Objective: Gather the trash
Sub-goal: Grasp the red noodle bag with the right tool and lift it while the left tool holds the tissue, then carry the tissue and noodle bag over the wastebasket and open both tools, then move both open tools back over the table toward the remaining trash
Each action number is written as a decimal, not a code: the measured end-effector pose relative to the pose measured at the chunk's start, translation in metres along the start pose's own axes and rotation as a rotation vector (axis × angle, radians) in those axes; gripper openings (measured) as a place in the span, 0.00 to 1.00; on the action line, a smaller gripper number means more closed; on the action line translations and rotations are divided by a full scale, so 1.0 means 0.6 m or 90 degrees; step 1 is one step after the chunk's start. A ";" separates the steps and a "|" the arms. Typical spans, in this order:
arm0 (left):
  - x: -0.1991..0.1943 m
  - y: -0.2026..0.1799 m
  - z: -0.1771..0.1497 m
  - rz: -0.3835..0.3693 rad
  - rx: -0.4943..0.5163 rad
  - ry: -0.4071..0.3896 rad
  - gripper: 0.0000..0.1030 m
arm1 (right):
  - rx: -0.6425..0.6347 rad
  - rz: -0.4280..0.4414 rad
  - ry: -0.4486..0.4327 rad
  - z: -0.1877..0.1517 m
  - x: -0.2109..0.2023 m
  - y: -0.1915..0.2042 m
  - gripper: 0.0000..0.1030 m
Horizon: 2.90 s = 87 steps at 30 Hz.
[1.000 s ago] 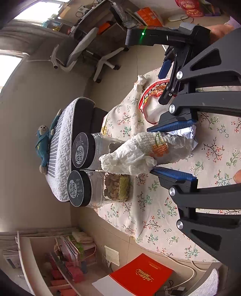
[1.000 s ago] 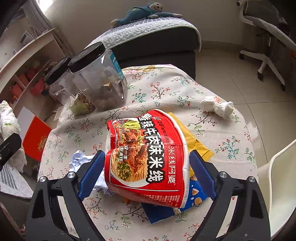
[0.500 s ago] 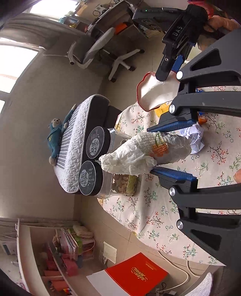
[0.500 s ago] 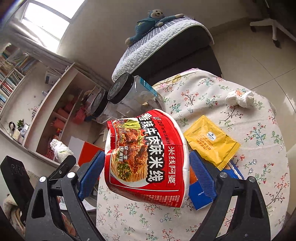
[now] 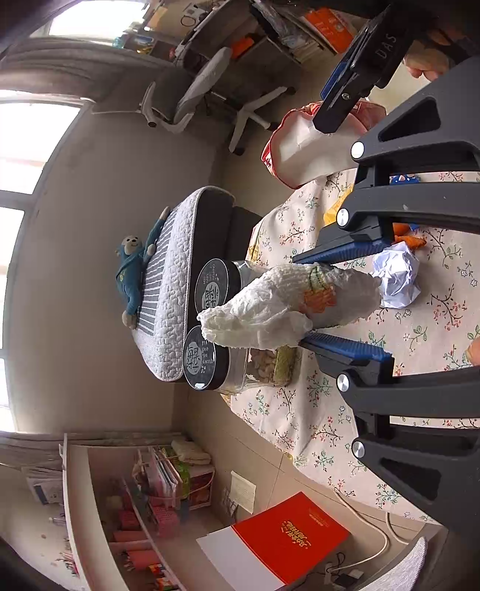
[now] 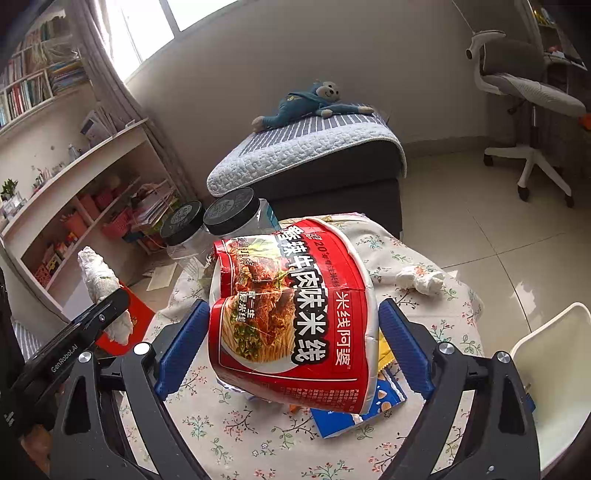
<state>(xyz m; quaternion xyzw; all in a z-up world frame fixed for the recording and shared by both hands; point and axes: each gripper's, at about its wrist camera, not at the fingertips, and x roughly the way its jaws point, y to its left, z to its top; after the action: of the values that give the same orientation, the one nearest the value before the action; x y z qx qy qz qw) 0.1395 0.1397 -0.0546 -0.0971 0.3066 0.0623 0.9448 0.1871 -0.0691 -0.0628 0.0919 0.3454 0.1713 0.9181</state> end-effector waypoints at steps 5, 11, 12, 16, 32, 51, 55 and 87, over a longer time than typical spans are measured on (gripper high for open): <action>-0.004 -0.025 -0.001 0.000 0.015 -0.013 0.36 | -0.027 -0.045 -0.035 0.003 -0.028 -0.006 0.85; -0.008 -0.048 -0.002 -0.010 0.021 -0.019 0.36 | -0.049 -0.093 -0.065 0.004 -0.057 -0.023 0.85; -0.008 -0.052 -0.002 -0.013 0.022 -0.019 0.36 | -0.051 -0.099 -0.068 0.004 -0.060 -0.026 0.85; -0.009 -0.069 -0.005 -0.024 0.027 -0.017 0.36 | -0.056 -0.118 -0.080 0.004 -0.076 -0.040 0.85; -0.014 -0.154 -0.024 -0.078 0.059 -0.009 0.36 | -0.038 -0.198 -0.113 0.001 -0.144 -0.130 0.85; -0.028 -0.298 -0.058 -0.152 0.157 0.007 0.36 | 0.024 -0.362 -0.051 -0.043 -0.189 -0.319 0.86; -0.031 -0.337 -0.061 -0.171 0.170 0.011 0.36 | 0.041 -0.369 -0.033 -0.056 -0.197 -0.351 0.86; -0.012 -0.660 -0.130 -0.354 0.191 0.128 0.61 | 0.175 -0.600 -0.156 -0.089 -0.371 -0.495 0.93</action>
<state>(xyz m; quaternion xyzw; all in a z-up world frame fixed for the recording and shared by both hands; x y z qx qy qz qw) 0.1598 -0.2635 -0.0544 -0.0423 0.3661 -0.2540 0.8942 0.0700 -0.4253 -0.0537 0.0655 0.2587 -0.3211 0.9087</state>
